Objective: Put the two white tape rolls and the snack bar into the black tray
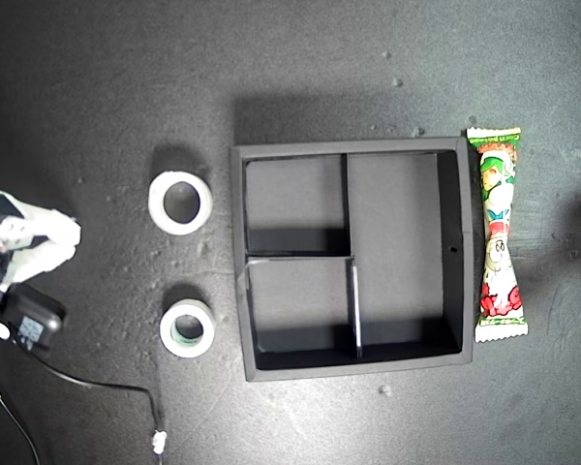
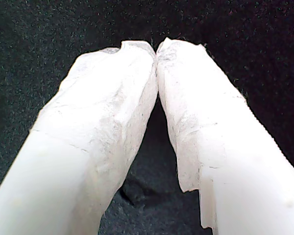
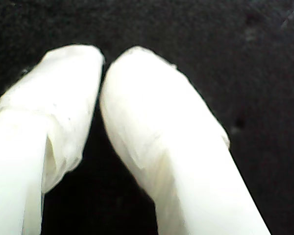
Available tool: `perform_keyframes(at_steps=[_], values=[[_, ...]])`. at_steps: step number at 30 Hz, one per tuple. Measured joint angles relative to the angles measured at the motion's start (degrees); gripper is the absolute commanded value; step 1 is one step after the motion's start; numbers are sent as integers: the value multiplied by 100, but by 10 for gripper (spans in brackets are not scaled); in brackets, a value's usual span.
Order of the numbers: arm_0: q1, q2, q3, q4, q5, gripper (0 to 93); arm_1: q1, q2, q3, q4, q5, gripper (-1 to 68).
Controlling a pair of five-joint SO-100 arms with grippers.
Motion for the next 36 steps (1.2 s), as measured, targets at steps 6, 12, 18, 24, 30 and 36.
perform_keyframes(at_steps=[6, 12, 18, 24, 30, 36], values=[[0, 0, 0, 0, 0, 2, 0, 0, 0, 0, 0, 1], [0, 0, 0, 0, 0, 2, 0, 0, 0, 0, 0, 1], [-97, 0, 0, 9, -193, 2, 35, 0, 0, 0, 0, 1], [-756, 0, 0, 18, -958, 14, 932, -9, 0, 35, 439, 1], [-817, 0, 0, -167, -1494, 30, 958, -53, 0, -413, 9, -1], [-387, 0, -563, -809, -141, 121, 615, -53, 0, -1573, -580, -2]])
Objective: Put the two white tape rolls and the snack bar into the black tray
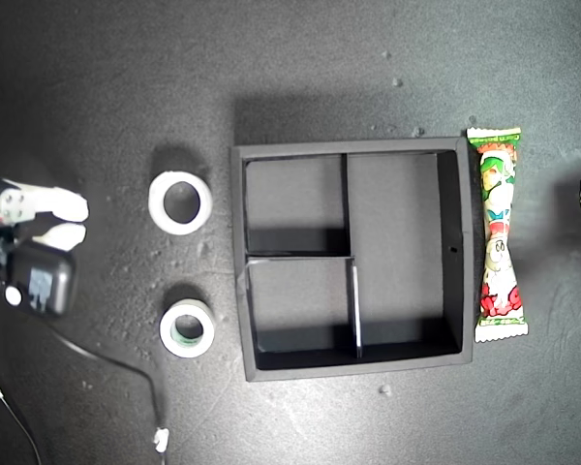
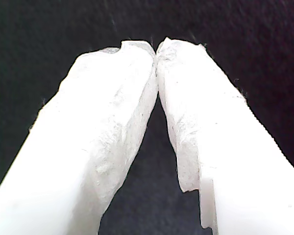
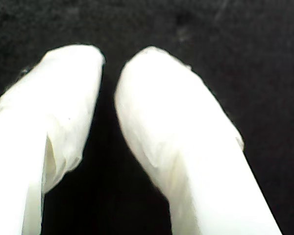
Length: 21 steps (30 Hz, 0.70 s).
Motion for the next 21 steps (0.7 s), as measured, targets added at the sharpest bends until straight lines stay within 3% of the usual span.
perform_keyframes(at_steps=[5, 10, 15, 21], values=[[97, -35, -905, -536, 1274, 176, 158, 0, 0, -563, 1986, -3], [272, -1661, -1802, -1143, 1679, 182, 158, 0, 0, -475, 4104, -2], [448, -3999, -2268, -2057, 1846, 185, -26, 0, 0, -633, 3850, -2], [475, -5836, -2628, -2979, 2092, 186, -220, 0, 0, -1608, 2461, -1]])
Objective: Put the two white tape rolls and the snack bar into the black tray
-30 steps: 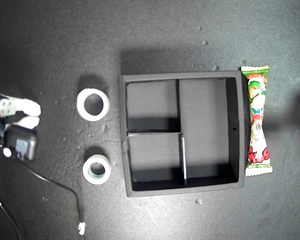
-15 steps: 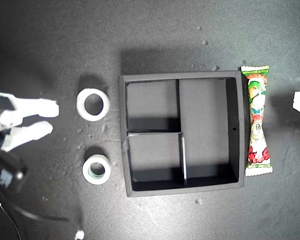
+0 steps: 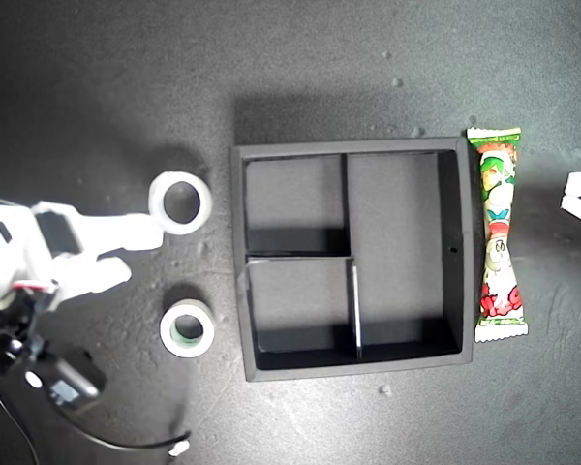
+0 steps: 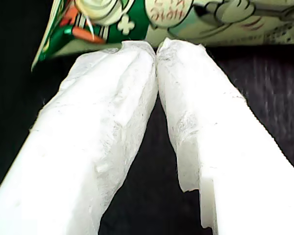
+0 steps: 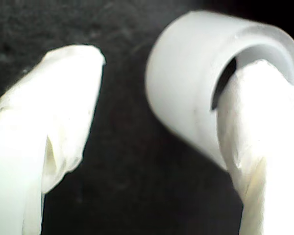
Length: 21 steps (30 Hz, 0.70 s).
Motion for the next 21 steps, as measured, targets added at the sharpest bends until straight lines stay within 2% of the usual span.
perform_keyframes(at_steps=[3, 10, 15, 21], values=[[-9, -642, -334, -97, 123, 183, -35, 0, 0, -185, -308, 3], [-510, -1556, -861, -97, 316, 183, -439, 0, 0, -404, -756, 36], [-624, -2136, -1274, 35, 439, 163, -712, 0, 0, -439, -905, 45], [-738, -3322, -2171, 404, 413, 88, -747, 0, -35, -519, -1433, 131]])
